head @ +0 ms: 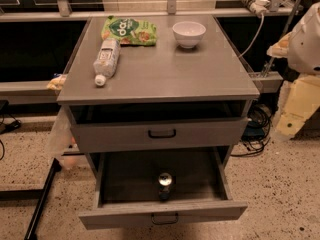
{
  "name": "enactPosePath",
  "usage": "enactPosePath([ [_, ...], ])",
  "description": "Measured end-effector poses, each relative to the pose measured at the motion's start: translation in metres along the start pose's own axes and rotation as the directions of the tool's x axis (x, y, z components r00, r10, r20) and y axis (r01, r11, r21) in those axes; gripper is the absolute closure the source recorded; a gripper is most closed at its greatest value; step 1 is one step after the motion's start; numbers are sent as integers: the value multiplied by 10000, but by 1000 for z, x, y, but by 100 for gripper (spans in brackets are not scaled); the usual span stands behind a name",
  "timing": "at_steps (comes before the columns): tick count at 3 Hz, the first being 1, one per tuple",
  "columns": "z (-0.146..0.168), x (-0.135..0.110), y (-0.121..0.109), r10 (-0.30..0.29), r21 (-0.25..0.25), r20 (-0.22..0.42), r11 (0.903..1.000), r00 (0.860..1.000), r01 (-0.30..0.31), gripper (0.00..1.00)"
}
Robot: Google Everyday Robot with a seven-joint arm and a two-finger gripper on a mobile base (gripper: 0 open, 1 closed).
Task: Pick redbull can from middle drawer and place on counter
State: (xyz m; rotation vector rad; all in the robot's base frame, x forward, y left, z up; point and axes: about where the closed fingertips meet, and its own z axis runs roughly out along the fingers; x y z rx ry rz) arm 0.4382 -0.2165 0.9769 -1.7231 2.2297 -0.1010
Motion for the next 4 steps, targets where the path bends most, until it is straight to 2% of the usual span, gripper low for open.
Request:
enactPosePath([
  [1,0,0,0,0,0,1,10000,10000,0,0],
  [2,14,1,4,-8,40,205,10000,9998,7,19],
  [3,47,-1,17,130,80,730,9999,9972,-136,42],
  [4,94,-4,27,419,102,1395,9990,9893,-437,66],
])
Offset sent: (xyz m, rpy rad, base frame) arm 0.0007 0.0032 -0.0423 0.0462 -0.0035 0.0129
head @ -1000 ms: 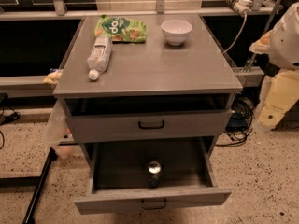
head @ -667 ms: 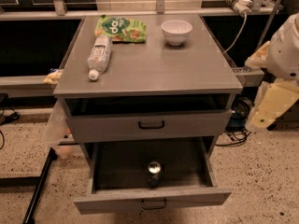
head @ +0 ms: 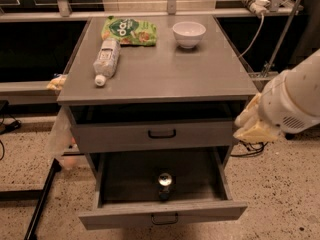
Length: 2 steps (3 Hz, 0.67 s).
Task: Pick redbull can from middle drawer and place on counter
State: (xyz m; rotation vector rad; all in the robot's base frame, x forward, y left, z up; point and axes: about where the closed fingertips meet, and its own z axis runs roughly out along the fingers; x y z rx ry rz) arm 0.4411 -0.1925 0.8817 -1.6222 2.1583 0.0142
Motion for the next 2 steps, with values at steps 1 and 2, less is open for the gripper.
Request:
enactPosePath([
  [1,63,14,5,269,-294,738,9993,9969,-248,89],
  [2,66,13,0,279,-139,805,9995,9964,-269,100],
])
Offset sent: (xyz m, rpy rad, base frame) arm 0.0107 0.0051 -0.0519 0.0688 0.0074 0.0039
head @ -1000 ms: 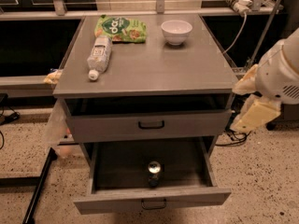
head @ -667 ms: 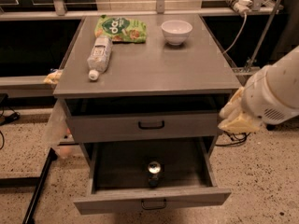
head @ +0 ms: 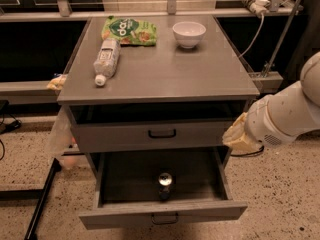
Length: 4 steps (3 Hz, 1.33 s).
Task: Pick redbull can from middle drawer and place on counter
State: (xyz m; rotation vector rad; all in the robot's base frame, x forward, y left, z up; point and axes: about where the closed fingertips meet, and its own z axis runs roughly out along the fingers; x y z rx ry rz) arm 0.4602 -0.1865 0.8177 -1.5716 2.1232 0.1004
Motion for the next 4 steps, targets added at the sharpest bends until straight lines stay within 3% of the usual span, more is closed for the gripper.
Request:
enactPosePath([
  [1,0,0,0,-3,-9,-3,10000,10000,3,100],
  [2,35,13,11,-203,-199,151,9996,9997,206,100],
  [4,173,50,32,-628,-520,713,9964,9955,665,100],
])
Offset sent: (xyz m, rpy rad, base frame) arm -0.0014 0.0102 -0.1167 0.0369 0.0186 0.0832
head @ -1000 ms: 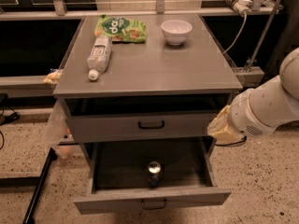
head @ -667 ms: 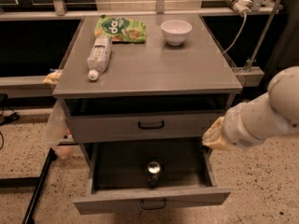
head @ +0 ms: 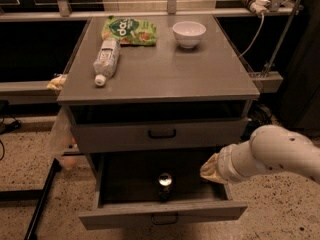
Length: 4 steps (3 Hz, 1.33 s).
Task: Pick redbull can from middle drawer and place on counter
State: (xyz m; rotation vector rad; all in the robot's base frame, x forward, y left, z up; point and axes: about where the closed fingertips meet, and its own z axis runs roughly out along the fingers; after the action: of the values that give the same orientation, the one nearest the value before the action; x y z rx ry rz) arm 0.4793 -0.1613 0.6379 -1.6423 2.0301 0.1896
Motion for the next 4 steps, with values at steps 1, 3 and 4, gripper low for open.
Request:
enactPosePath([
  [1,71,18,6,389,-364,605,9987,9974,-367,100],
  [3,91,32,8,553,-385,760,9979,9956,-525,82],
  [4,114,41,8,710,-470,1068,9967,9917,-663,59],
])
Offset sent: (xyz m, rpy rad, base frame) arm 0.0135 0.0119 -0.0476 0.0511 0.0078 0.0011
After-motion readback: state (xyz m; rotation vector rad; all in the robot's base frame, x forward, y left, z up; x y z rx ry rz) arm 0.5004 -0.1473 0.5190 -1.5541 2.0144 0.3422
